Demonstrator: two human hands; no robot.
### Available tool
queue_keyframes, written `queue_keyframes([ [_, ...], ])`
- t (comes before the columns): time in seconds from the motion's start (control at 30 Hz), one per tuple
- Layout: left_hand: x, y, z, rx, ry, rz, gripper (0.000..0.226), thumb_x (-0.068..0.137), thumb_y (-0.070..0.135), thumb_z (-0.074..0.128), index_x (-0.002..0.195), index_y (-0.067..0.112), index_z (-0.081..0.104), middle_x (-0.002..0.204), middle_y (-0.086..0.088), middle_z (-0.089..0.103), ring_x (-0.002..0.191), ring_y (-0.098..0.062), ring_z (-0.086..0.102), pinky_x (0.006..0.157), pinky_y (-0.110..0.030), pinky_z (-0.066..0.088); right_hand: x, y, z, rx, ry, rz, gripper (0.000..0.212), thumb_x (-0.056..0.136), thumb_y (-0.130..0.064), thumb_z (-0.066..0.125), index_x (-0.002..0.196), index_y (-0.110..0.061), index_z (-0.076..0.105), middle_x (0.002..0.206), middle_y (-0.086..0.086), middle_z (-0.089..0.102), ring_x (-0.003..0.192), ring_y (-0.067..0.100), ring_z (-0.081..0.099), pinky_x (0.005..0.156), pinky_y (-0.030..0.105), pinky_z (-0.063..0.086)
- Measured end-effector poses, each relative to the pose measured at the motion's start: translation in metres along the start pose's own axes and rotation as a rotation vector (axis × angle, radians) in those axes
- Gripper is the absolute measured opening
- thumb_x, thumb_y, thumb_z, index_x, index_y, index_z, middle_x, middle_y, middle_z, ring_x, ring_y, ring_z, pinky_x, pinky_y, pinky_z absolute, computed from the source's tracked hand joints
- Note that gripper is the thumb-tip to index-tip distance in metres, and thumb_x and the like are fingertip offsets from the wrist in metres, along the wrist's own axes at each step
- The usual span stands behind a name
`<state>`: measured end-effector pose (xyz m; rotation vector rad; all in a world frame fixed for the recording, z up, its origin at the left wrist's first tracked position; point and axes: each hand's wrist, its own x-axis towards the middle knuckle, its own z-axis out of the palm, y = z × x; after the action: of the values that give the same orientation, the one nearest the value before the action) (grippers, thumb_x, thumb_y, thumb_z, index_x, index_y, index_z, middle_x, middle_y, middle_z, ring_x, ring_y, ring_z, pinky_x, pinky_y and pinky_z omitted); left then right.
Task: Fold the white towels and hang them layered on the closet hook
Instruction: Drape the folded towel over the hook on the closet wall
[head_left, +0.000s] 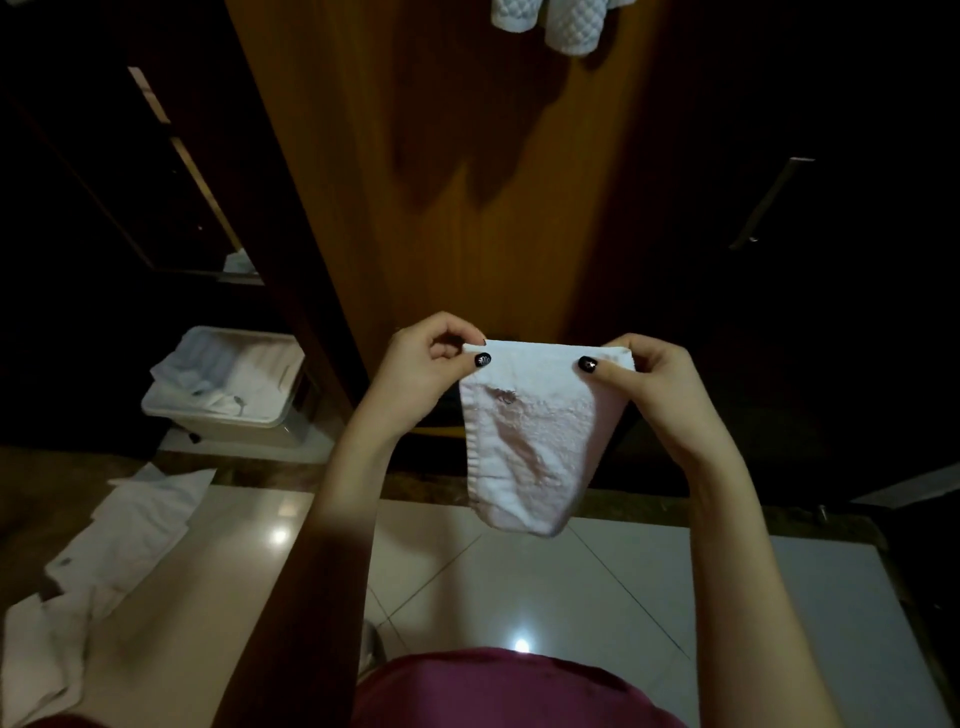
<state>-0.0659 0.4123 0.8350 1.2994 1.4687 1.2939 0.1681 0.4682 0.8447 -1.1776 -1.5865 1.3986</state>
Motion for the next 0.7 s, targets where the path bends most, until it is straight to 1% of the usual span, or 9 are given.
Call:
queue_keyframes([
  [0.1,-0.002,0.002,-0.001,0.05,0.017,0.004,0.023,0.085,0.002,0.07,0.079,0.023,0.064,0.088,-0.016,0.065,0.073,-0.02,0.054,0.069,-0.031,0.043,-0.003,0.0,-0.003,0.001,-0.016,0.005,0.008,0.085,-0.018,0.073,0.081,-0.011,0.072,0.075,-0.005,0.071,0.071,0.006,0.067,0.06,0.015,0.051],
  [0.2,-0.006,0.003,-0.003,0.076,0.013,0.025,0.019,0.087,0.005,0.069,0.081,0.022,0.062,0.08,0.0,0.062,0.069,-0.016,0.055,0.066,-0.029,0.042,-0.009,-0.001,-0.003,0.043,-0.032,-0.027,0.012,0.082,-0.02,0.074,0.075,-0.013,0.067,0.076,-0.006,0.069,0.072,0.007,0.066,0.059,0.018,0.051],
  [0.3,-0.011,0.008,-0.006,0.023,-0.011,0.094,0.019,0.089,0.005,0.068,0.084,0.022,0.06,0.079,0.013,0.059,0.062,-0.006,0.053,0.061,-0.018,0.039,-0.013,-0.005,0.002,0.173,-0.111,-0.113,0.019,0.082,-0.016,0.073,0.068,-0.022,0.061,0.106,-0.005,0.071,0.1,0.011,0.067,0.073,0.023,0.053],
  [0.33,-0.012,0.01,-0.006,-0.007,-0.017,0.114,0.02,0.089,0.004,0.067,0.085,0.022,0.06,0.081,0.014,0.059,0.065,-0.003,0.055,0.063,-0.014,0.041,-0.014,-0.007,0.004,0.243,-0.15,-0.117,0.02,0.083,-0.013,0.068,0.068,-0.023,0.06,0.115,-0.001,0.071,0.108,0.016,0.066,0.077,0.025,0.055],
  [0.37,-0.012,0.013,-0.006,-0.033,-0.023,0.122,0.021,0.089,0.003,0.067,0.087,0.023,0.061,0.085,0.014,0.06,0.071,0.0,0.059,0.068,-0.012,0.044,-0.015,-0.011,0.005,0.303,-0.181,-0.11,0.02,0.083,-0.012,0.064,0.068,-0.024,0.059,0.117,0.003,0.071,0.108,0.018,0.067,0.075,0.026,0.055],
  [0.47,-0.011,0.018,-0.005,-0.023,-0.027,0.101,0.022,0.091,0.006,0.065,0.093,0.028,0.067,0.096,0.013,0.066,0.091,0.002,0.063,0.079,-0.013,0.047,-0.02,-0.018,0.004,0.354,-0.175,-0.066,0.018,0.082,-0.018,0.064,0.067,-0.026,0.059,0.081,-0.007,0.07,0.071,0.008,0.065,0.055,0.019,0.049],
  [0.53,-0.011,0.019,-0.004,-0.015,-0.014,0.094,0.022,0.091,0.007,0.066,0.093,0.029,0.07,0.096,0.013,0.069,0.092,-0.001,0.063,0.078,-0.014,0.048,-0.025,-0.019,0.003,0.389,-0.167,-0.052,0.017,0.082,-0.017,0.063,0.067,-0.026,0.061,0.068,-0.009,0.061,0.061,0.006,0.059,0.051,0.018,0.047],
  [0.6,-0.015,0.019,-0.003,-0.052,-0.007,0.093,0.021,0.089,0.009,0.068,0.092,0.029,0.072,0.091,0.012,0.071,0.085,-0.005,0.063,0.074,-0.015,0.049,-0.03,-0.017,0.003,0.444,-0.182,-0.041,0.018,0.081,-0.014,0.06,0.067,-0.025,0.064,0.067,-0.007,0.061,0.06,0.007,0.06,0.052,0.019,0.048],
  [0.7,-0.025,0.02,-0.002,-0.216,-0.052,0.065,0.012,0.084,0.021,0.07,0.087,0.031,0.076,0.073,0.004,0.068,0.054,-0.011,0.052,0.052,-0.012,0.041,-0.039,-0.017,0.002,0.5,-0.203,-0.039,0.024,0.082,-0.01,0.057,0.067,-0.023,0.07,0.066,-0.005,0.066,0.059,0.007,0.063,0.053,0.019,0.051],
])
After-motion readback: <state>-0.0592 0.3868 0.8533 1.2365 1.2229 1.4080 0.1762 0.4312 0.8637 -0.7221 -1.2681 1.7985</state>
